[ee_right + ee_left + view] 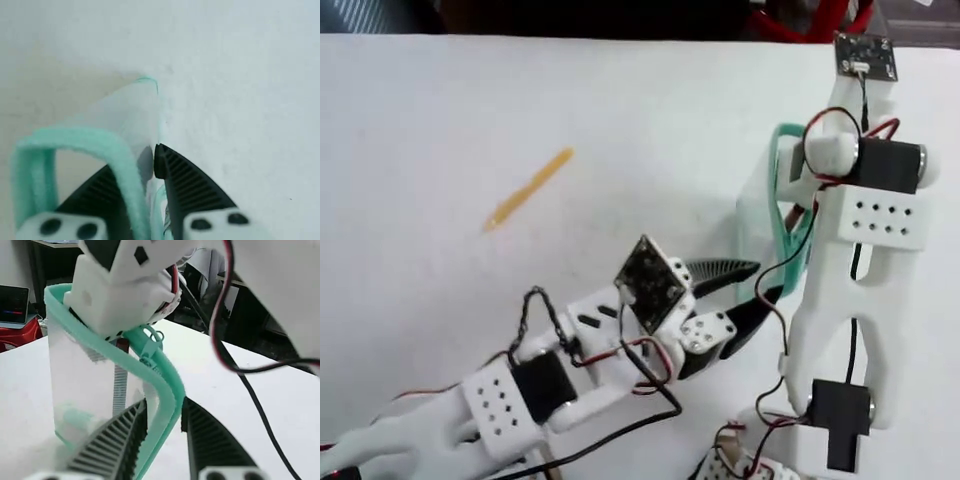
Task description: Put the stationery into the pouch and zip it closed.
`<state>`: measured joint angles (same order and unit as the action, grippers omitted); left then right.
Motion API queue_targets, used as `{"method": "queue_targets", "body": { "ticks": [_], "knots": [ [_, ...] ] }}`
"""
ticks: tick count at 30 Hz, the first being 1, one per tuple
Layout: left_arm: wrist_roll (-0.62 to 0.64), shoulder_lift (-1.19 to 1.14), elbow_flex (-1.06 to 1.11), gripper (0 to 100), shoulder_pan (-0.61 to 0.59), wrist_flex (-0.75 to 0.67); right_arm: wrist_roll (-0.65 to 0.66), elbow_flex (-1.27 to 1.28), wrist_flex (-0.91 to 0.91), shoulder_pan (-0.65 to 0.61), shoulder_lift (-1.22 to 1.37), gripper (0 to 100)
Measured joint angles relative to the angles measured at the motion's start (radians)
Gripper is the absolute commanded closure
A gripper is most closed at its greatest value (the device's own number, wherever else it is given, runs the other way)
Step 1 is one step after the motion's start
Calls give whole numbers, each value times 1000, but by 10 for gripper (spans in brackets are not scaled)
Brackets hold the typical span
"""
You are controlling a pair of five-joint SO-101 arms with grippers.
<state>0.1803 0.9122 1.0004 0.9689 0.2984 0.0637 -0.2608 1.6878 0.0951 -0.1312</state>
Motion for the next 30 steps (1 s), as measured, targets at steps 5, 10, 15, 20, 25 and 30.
{"method": "queue_targets", "body": {
  "ticks": [5, 10, 15, 20, 25, 30],
  "knots": [
    [-5, -9, 0, 868, -164, 52, 0, 0, 3, 2, -6, 978],
    [-167, -9, -77, 838, -549, 272, 0, 0, 3, 2, -6, 978],
    [-425, -9, -170, 838, -850, 491, 0, 9, -8, 2, -8, 978],
    [-597, -71, -210, 837, -971, 540, 0, 23, -18, 2, -17, 977],
    [-629, -436, -364, 837, -1013, 509, 0, 23, -18, 2, -17, 978],
    [-661, -957, -747, 837, -1040, 640, 0, 23, -18, 2, -17, 978]
  ]
}}
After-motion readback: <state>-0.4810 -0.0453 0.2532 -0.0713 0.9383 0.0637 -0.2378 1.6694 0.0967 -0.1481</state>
